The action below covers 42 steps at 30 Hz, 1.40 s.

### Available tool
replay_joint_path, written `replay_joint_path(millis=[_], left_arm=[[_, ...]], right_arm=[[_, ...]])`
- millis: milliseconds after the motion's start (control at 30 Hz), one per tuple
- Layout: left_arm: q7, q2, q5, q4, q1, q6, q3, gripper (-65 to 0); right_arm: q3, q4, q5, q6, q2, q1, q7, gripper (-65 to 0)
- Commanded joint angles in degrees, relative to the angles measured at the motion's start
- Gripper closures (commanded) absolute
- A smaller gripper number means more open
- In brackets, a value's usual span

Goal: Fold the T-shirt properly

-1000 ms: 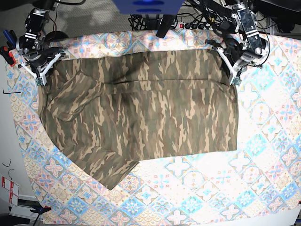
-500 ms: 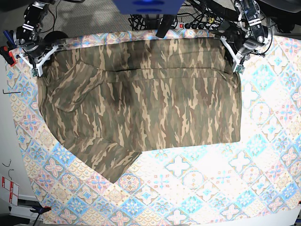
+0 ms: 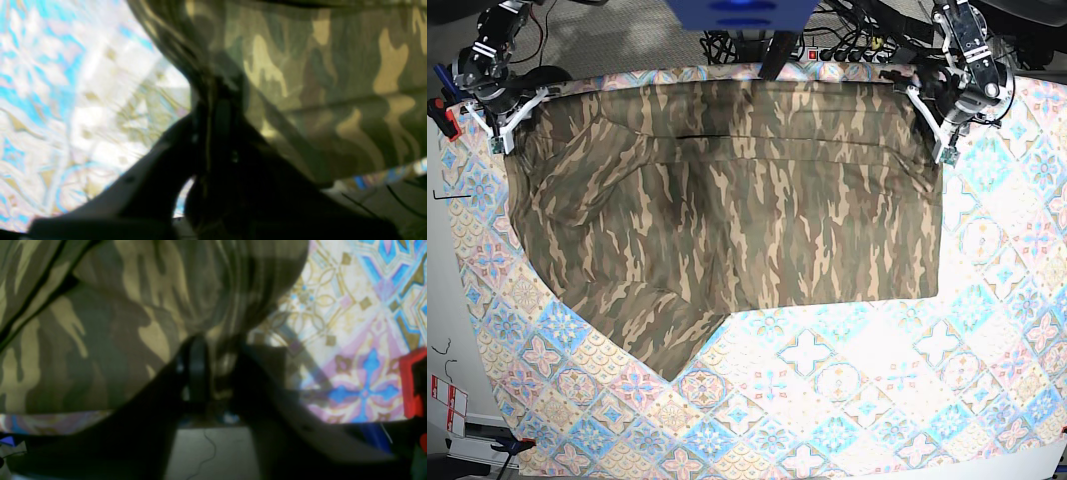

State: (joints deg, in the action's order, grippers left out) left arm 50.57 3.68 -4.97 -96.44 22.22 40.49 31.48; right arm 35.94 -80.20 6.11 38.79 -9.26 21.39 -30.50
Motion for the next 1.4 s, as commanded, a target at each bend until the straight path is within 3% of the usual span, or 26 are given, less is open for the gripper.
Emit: replay_joint_path(millis=[0,167,300,533,667,1000,1200,1367], left_arm=[[-0.15,0.67,-0.61,-0.92,0.24,-0.49,0.47,-12.1],[-0.15,0.67,-0.61,-0.92,0.51,-0.49,0.56,-28.6],[-0.15,0.67,-0.52,-1.09,0.6,-0.49,0.56,-33.0],[-0.15,0.67,-0.26,-2.5,0.33,-0.49,0.56,-32.8],[0.2,-1.35,-0.61,-7.95,0.42,-0.49,0.82,-32.8],[12.95,-1.44,-0.96,-15.6,-4.85,-0.49,0.82,-32.8],[14.97,-1.7,-9.23,-15.34,-12.59,-0.49,0.38,-32.8],[14.97,-1.7,-12.13,-12.52,-18.83,-0.49,0.38,-32.8]], right_arm=[[0.32,-0.28,2.29,-0.32,-0.81,0.55,-2.33,-15.1],[0.32,-0.28,2.29,-0.32,-0.81,0.55,-2.33,-30.9],[0.5,-1.69,2.29,-0.32,-0.81,0.63,-2.33,-36.5],[0.76,-10.13,2.2,-0.32,-0.11,0.63,-2.42,-36.7],[0.76,-13.03,2.2,-0.32,-0.11,0.55,-5.23,-36.7],[0.32,-21.11,2.29,-0.32,-0.11,-2.35,-15.61,-36.7],[-2.93,-21.2,2.29,-0.32,-0.46,-9.91,-20.8,-36.7],[-6.98,-20.5,2.29,-0.32,-1.69,-15.54,-23.52,-36.9]])
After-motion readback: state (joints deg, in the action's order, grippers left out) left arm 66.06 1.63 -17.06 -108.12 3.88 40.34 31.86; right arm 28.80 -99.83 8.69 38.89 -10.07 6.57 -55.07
